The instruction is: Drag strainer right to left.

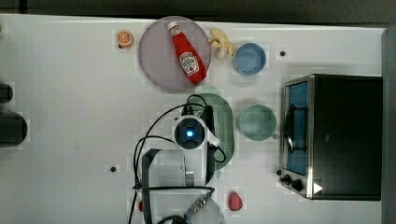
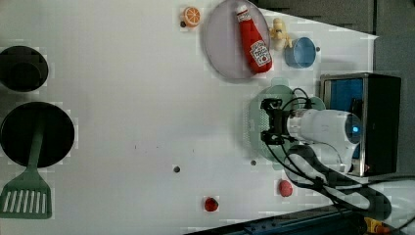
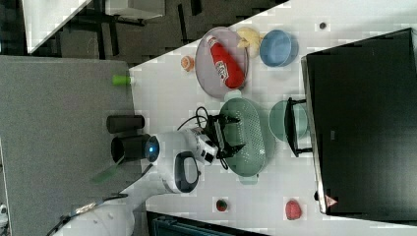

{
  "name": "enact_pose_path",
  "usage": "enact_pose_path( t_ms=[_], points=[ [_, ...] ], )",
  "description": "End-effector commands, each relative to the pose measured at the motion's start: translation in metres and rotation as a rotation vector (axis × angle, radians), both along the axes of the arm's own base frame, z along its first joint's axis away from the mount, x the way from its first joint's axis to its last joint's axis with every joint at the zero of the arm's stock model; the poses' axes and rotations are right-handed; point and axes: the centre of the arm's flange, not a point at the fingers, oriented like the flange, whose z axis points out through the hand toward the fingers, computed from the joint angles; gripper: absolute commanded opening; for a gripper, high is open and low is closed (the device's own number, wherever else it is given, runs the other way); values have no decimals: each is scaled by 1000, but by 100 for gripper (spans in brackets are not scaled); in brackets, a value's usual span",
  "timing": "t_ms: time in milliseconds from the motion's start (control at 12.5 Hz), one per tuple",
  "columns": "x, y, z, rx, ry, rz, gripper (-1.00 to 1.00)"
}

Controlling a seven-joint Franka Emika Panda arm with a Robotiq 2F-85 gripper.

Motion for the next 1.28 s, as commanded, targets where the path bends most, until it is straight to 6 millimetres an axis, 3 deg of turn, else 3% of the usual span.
enact_pose_path(
  t_ms=[80, 880, 1280],
  points=[
    [-9, 7, -10, -1, 24, -55, 100],
    [-3, 62, 1, -11, 74, 47, 100],
    [-6, 91, 6, -18, 89, -3, 100]
  ],
)
